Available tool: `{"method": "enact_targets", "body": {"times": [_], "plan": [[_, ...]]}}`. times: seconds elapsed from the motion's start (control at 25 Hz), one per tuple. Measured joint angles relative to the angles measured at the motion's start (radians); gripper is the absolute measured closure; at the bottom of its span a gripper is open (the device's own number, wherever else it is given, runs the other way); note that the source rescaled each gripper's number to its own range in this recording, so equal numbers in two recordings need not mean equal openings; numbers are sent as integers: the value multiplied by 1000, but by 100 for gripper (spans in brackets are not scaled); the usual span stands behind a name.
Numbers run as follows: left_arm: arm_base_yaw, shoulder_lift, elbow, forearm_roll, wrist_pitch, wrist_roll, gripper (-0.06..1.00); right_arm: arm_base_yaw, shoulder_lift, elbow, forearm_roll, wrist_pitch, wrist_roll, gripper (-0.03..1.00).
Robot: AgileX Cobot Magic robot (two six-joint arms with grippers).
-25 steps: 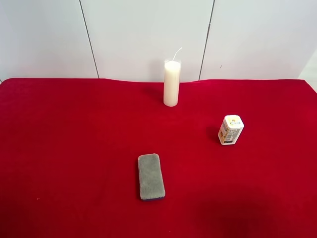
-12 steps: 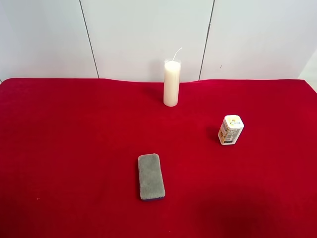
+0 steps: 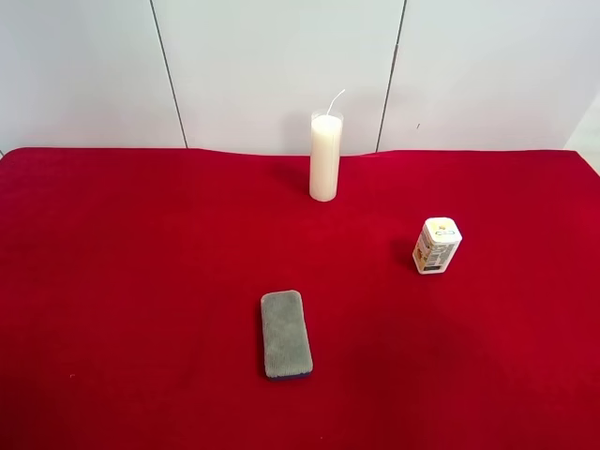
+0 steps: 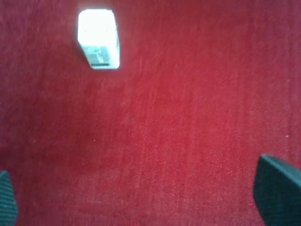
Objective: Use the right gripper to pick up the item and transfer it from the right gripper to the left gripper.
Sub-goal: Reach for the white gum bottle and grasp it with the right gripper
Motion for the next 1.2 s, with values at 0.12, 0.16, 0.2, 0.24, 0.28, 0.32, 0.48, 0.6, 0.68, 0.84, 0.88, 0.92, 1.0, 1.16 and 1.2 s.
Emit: {"method": "enact_targets", "body": {"times": [0.12,0.16,0.2,0.24,0.28,0.32,0.48,0.6,0.68,0.84,0.88,0.92,1.0,1.16,1.2], "plan": [[0,0,0,0,0,0,-6,31,145,-39,0,-1,0,-3],[0,0,0,0,0,0,-6,42,188,-50,-1,-2,2,-3],[0,0,0,0,0,0,-6,51,240,-62,0,-5,4,-3],[0,0,0,0,0,0,-6,61,292,-75,0,-9,7,-3],[0,0,0,0,0,0,-6,69,344,-87,0,-14,8,-3],[0,0,0,0,0,0,-6,73,387,-95,0,-28,12,-3],[0,0,0,0,0,0,-6,74,577,-136,0,-86,25,-3],[0,0,0,0,0,0,-6,74,704,-184,0,-110,26,-3],[0,0,0,0,0,0,-6,74,782,-229,-1,-122,26,-3],[0,0,0,0,0,0,-6,74,918,-323,-1,-139,26,-3],[0,0,0,0,0,0,-6,74,947,-340,-1,-146,26,-3],[0,0,0,0,0,0,-6,74,981,-356,-1,-153,26,-3],[0,0,0,0,0,0,-6,77,1041,-371,-1,-177,26,-3],[0,0,0,0,0,0,-6,80,1138,-374,-1,-228,26,-3],[0,0,0,0,0,0,-6,81,1163,-374,-1,-239,26,-3]]}}
